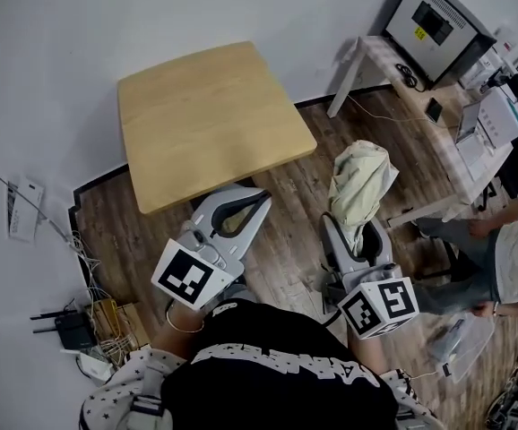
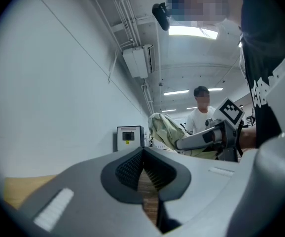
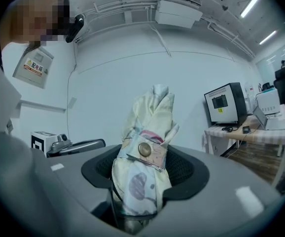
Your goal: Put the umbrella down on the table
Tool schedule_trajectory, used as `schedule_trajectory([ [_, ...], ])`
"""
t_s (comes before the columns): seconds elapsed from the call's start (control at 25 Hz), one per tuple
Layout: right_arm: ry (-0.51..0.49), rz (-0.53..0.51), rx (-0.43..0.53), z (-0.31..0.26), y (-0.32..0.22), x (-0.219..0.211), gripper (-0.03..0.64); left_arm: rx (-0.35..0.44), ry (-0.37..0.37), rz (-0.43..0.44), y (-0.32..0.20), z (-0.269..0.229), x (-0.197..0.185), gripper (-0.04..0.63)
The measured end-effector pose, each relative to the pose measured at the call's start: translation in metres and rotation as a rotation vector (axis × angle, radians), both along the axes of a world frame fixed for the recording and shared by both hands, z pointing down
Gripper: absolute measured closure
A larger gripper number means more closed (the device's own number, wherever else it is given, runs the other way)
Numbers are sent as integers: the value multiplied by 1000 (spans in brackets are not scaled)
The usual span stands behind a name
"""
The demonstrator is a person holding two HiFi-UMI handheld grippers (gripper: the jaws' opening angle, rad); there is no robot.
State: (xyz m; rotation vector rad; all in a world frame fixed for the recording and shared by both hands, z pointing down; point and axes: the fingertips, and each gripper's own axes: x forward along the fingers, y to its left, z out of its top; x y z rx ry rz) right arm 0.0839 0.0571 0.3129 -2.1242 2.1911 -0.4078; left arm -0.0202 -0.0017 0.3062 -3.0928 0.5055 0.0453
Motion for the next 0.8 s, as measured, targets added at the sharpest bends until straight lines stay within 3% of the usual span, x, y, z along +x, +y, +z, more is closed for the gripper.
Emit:
schedule_trajectory([
  [0.44, 12, 82, -16, -1, -28, 6, 341, -11, 7, 89, -33, 2, 13, 595],
  [0.8, 23, 79, -13, -1, -52, -6, 341, 1, 12, 85, -59, 3, 2, 595],
])
